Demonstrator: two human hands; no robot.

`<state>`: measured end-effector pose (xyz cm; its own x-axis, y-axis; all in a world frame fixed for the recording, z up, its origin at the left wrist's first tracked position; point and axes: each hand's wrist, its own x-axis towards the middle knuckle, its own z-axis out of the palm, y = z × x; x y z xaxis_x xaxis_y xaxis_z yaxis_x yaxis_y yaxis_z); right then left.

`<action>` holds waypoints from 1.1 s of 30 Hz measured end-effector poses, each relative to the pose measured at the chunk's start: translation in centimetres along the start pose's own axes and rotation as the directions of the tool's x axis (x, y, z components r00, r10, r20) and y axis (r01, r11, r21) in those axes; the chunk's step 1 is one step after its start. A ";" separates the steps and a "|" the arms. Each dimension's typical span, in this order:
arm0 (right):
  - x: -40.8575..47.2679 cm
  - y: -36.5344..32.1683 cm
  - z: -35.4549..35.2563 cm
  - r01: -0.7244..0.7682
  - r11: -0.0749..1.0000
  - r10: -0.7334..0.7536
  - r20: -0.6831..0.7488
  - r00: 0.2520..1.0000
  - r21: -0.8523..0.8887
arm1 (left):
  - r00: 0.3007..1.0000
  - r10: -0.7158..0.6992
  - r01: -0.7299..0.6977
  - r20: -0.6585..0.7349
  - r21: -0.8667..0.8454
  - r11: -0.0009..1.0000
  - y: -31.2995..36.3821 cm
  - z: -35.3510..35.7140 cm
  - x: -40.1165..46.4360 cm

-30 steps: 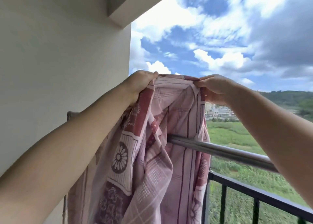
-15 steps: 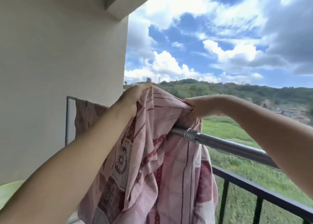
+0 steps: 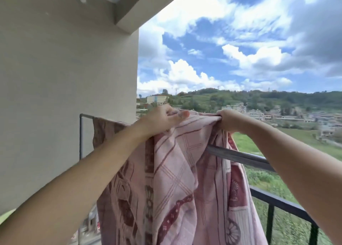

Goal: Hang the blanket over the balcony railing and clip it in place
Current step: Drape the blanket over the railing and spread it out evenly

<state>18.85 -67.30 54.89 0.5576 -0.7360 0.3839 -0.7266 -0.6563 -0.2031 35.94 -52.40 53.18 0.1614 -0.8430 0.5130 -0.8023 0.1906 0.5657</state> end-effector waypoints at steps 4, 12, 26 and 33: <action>0.0 -0.2 1.5 -0.057 0.941 0.041 0.055 0.998 0.333 | 0.986 -0.145 0.108 0.085 0.340 0.934 -4.5 7.6 -2.3; 2.1 -3.0 1.2 0.044 0.948 -0.015 -0.095 0.995 0.316 | 0.876 -0.434 0.193 -0.210 -0.672 0.715 -5.4 4.3 0.6; 20.5 -9.9 6.8 0.249 0.784 -0.475 -0.292 0.830 -0.568 | 0.885 -0.023 0.150 -0.465 0.239 0.959 -19.9 -10.6 13.6; 26.5 -14.8 13.4 0.161 0.859 -0.061 0.214 0.975 -0.486 | 0.879 -0.220 0.393 -0.424 0.380 0.837 -35.4 -7.9 15.3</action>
<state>49.77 -79.36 56.00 0.6741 -0.7128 0.1937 -0.7296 -0.6019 0.3246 71.35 -68.11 46.08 0.5617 -0.5695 0.6002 -0.8269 -0.3628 0.4297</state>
